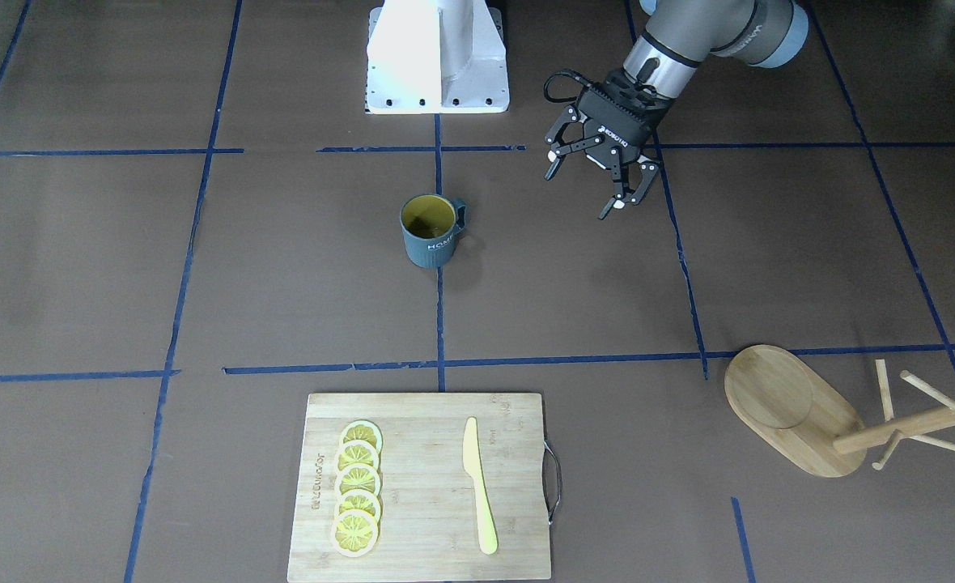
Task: Hang cup on storage rack
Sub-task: 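Move the left gripper to the teal mug and grasp its handle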
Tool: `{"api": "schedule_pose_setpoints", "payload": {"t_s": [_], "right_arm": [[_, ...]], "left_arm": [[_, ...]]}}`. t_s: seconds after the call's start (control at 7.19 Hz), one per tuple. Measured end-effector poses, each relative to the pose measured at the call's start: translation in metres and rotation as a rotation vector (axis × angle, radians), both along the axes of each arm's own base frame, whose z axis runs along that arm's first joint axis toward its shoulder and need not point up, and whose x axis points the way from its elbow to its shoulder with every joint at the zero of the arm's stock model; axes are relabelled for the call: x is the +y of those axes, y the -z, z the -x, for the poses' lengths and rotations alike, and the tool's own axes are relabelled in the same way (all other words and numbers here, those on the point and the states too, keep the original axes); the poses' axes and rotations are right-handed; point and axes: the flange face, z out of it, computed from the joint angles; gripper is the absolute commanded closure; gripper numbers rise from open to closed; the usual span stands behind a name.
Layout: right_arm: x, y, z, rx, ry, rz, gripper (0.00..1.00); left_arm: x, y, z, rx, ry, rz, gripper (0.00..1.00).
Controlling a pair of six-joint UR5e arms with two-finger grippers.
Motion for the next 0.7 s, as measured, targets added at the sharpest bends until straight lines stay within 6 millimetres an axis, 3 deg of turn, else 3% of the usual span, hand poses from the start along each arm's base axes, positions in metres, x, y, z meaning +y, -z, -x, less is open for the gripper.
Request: {"api": "schedule_pose_setpoints", "payload": {"t_s": [0.42,0.7], "right_arm": [[0.0,0.0,0.0,-0.001,-0.002,0.002,0.0],[0.0,0.0,0.0,-0.001,-0.004,0.004,0.0]], "left_arm": [[0.033,-0.033,-0.094,0.119,0.021,-0.106,0.01],[0.047,-0.033,-0.126,0.131,-0.001,-0.14,0.01]]}}
